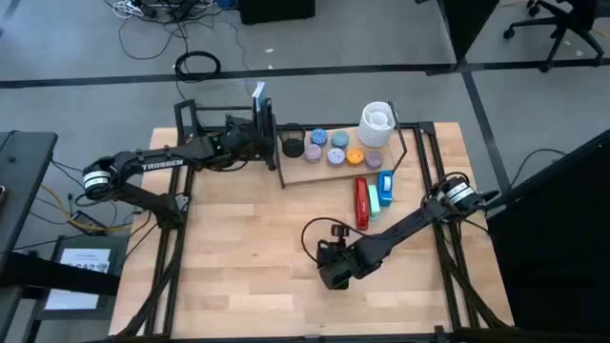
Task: Stock shelves
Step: Put the brown book on the bookshelf, then move the red stapler to the bottom right of the table
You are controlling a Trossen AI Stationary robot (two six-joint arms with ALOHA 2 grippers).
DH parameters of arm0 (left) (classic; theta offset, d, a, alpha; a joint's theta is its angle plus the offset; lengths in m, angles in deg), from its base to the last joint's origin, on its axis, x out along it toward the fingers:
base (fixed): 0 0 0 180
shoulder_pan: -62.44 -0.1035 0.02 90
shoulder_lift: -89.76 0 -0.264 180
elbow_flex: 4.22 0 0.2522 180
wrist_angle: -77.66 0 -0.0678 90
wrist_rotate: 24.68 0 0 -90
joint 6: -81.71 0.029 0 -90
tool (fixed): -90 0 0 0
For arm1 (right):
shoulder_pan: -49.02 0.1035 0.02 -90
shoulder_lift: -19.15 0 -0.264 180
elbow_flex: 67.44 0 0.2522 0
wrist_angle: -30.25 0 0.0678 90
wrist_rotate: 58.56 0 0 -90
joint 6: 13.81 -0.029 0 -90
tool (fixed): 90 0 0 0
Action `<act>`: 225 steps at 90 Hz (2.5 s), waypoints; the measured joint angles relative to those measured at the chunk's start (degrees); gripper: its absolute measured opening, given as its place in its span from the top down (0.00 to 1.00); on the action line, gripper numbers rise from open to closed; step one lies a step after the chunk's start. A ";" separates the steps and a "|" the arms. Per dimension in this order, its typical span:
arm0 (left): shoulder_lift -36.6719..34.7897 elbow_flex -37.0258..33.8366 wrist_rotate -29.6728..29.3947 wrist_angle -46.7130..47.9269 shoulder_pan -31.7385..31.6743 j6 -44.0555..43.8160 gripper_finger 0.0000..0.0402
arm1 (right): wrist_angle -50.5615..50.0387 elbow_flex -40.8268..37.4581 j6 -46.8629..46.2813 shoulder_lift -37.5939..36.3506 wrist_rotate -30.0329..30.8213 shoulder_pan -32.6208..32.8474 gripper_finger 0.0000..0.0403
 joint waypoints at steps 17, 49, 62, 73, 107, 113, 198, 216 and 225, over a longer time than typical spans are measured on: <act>0.00 0.00 -0.02 -0.01 0.00 0.26 0.93 | 0.34 0.00 0.00 0.00 -0.04 -0.06 0.95; 0.00 0.00 0.77 -0.06 0.00 1.94 0.64 | 0.34 0.00 0.00 0.00 -0.15 -0.06 0.95; -0.12 0.00 0.98 0.02 -0.02 2.96 0.60 | 0.34 0.00 0.06 0.00 -0.15 -0.08 0.95; -0.56 0.00 1.75 0.13 -0.02 3.98 0.59 | 0.34 0.00 0.20 0.00 -0.15 -0.08 0.95; -4.95 0.00 2.23 -1.33 0.00 5.06 0.59 | 0.34 0.00 0.53 0.00 -0.15 -0.15 0.95; -6.06 0.00 2.22 -2.40 0.00 5.98 0.59 | 0.34 0.00 0.53 0.00 -0.15 -0.15 0.95; -11.89 0.09 6.63 -17.53 29.87 14.49 0.59 | -26.79 0.02 2.87 -35.93 5.83 -5.35 0.87; -3.50 0.09 1.76 -17.59 37.98 5.06 0.59 | -26.70 -0.34 1.73 -40.61 -3.12 -13.46 0.68; 0.19 0.21 1.74 -17.78 41.21 -3.48 0.59 | -25.50 -3.95 -2.59 -39.39 -9.53 -13.82 0.56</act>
